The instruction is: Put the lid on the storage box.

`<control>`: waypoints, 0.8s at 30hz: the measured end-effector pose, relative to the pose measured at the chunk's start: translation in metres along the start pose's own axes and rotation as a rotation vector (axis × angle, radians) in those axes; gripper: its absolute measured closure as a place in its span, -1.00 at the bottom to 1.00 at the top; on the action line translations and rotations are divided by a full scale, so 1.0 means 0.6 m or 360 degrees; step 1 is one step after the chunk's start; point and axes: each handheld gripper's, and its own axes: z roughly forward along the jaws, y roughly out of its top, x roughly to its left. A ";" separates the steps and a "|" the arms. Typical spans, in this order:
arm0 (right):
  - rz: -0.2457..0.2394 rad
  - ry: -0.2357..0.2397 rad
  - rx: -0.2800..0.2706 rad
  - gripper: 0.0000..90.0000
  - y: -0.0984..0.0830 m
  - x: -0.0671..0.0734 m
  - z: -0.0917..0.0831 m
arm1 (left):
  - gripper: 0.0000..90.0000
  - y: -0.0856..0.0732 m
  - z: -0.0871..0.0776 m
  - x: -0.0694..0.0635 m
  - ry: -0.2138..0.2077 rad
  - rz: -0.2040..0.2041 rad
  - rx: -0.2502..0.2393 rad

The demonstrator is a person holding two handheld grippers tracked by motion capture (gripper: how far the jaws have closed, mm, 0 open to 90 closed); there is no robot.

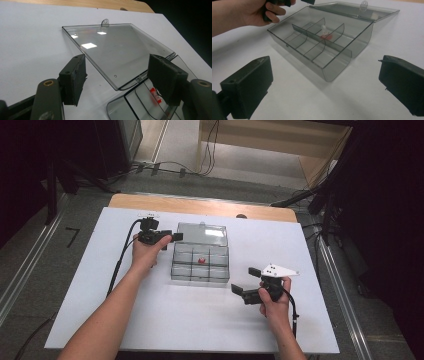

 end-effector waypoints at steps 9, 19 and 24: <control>-0.0006 -0.0004 0.0027 -1.00 0.044 -0.015 0.028 | -0.22 -0.003 0.004 0.003 -0.0002 0.0007 0.0022; 0.0065 -0.0012 0.0051 -1.00 0.076 -0.041 0.073 | -0.17 -0.009 0.017 0.003 0.0005 -0.0032 0.0035; 0.0124 -0.0009 0.0063 -1.00 0.087 -0.053 0.093 | -0.14 -0.010 0.019 0.000 0.0001 -0.0028 0.0037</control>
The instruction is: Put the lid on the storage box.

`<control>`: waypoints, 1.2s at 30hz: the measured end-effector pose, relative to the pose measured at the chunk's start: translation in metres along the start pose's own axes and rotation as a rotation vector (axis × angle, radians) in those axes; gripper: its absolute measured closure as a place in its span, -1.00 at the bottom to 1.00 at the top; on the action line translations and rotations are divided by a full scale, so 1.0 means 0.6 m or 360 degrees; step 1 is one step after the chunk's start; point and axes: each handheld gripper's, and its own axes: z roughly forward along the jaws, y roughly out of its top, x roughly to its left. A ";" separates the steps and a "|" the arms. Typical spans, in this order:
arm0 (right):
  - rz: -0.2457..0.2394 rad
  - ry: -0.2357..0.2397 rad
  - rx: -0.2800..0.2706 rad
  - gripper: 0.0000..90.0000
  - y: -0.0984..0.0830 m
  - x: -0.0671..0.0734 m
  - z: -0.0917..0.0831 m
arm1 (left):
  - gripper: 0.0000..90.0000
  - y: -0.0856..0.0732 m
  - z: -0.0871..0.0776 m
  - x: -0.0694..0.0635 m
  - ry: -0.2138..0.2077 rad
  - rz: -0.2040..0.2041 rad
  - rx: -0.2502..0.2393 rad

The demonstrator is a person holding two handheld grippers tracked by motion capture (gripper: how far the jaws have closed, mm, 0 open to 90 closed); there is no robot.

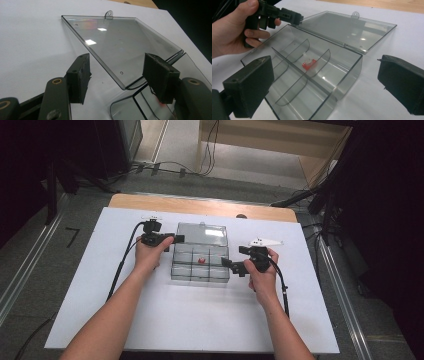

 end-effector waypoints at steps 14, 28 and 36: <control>0.0172 -0.0036 0.0086 -0.76 0.028 -0.024 0.047 | -0.06 0.000 0.002 -0.002 -0.0011 -0.0015 -0.0001; 0.0396 -0.0113 0.0132 -0.32 0.051 -0.051 0.081 | 0.00 -0.001 0.006 -0.001 -0.0002 -0.0049 0.0001; 0.0462 -0.0135 0.0149 -0.26 0.050 -0.061 0.097 | 0.02 -0.002 0.007 0.001 -0.0002 -0.0065 0.0002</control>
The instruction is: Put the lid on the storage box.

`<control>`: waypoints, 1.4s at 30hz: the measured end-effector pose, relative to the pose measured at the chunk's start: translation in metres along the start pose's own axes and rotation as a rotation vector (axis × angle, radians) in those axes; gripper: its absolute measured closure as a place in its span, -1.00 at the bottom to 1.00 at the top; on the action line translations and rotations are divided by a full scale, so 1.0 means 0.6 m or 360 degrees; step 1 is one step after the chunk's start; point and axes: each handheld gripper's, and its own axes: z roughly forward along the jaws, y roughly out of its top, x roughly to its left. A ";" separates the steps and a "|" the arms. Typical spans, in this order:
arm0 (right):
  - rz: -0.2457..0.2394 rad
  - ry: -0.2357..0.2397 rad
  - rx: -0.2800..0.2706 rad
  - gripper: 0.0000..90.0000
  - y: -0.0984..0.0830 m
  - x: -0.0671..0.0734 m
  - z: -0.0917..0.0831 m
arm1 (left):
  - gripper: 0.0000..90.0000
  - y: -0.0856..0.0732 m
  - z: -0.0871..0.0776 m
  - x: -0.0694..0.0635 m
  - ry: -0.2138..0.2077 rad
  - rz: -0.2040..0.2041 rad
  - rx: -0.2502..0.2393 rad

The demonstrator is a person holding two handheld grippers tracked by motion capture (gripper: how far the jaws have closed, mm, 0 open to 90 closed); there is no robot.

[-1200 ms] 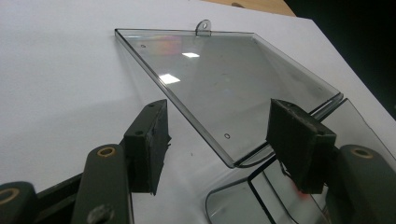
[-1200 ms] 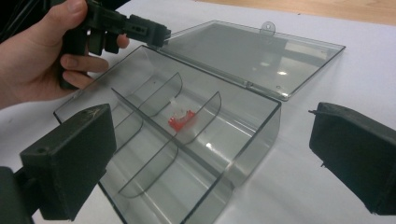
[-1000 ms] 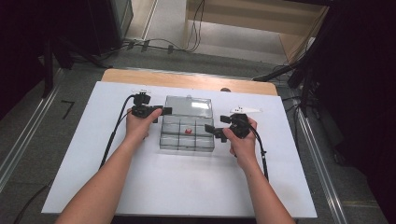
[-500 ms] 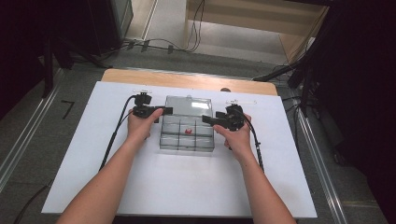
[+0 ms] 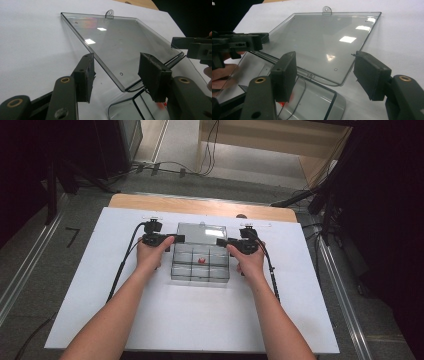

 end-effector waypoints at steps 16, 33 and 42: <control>0.0182 0.0009 0.0069 -0.13 0.004 -0.018 0.028 | 0.01 -0.002 0.007 0.004 -0.0003 -0.0078 0.0002; 0.0035 0.0003 0.0002 0.25 0.010 -0.010 0.010 | 0.32 0.001 0.004 -0.007 -0.0068 -0.0026 -0.0071; -0.0080 -0.0020 -0.0076 0.47 0.006 -0.005 -0.006 | 0.45 0.003 -0.008 -0.019 -0.0039 0.0106 -0.0101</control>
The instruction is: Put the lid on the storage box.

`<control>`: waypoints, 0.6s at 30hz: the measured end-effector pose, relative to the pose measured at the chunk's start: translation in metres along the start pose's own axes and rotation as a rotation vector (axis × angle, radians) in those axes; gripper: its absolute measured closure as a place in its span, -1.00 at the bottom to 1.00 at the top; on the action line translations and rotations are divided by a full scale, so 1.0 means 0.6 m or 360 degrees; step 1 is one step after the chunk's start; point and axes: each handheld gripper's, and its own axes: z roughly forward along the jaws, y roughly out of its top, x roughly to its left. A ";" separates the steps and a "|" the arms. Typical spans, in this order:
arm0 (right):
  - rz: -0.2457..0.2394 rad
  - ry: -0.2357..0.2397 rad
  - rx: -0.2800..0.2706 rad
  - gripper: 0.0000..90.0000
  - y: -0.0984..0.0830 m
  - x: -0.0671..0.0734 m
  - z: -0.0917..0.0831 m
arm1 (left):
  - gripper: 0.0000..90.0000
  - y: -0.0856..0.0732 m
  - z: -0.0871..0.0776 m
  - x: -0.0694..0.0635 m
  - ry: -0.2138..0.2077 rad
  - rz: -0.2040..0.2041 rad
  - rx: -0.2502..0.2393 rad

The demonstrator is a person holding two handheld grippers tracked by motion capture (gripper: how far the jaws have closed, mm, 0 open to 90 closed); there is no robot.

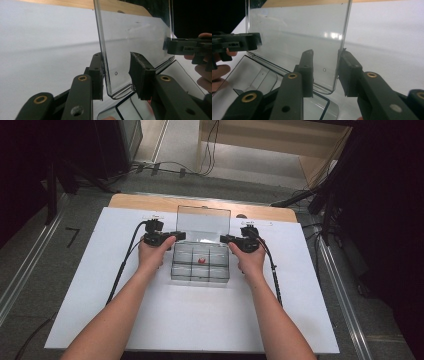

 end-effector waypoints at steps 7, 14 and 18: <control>-0.0038 0.0045 -0.0025 0.49 -0.003 -0.005 -0.003 | 0.52 0.000 -0.006 -0.001 -0.0015 0.0077 -0.0011; -0.0107 0.0075 -0.0031 0.34 -0.006 0.000 0.006 | 0.58 0.000 -0.011 0.000 -0.0031 0.0147 -0.0014; -0.0140 0.0073 -0.0035 0.38 -0.007 0.000 0.004 | 0.57 0.000 -0.012 -0.003 -0.0010 0.0174 -0.0012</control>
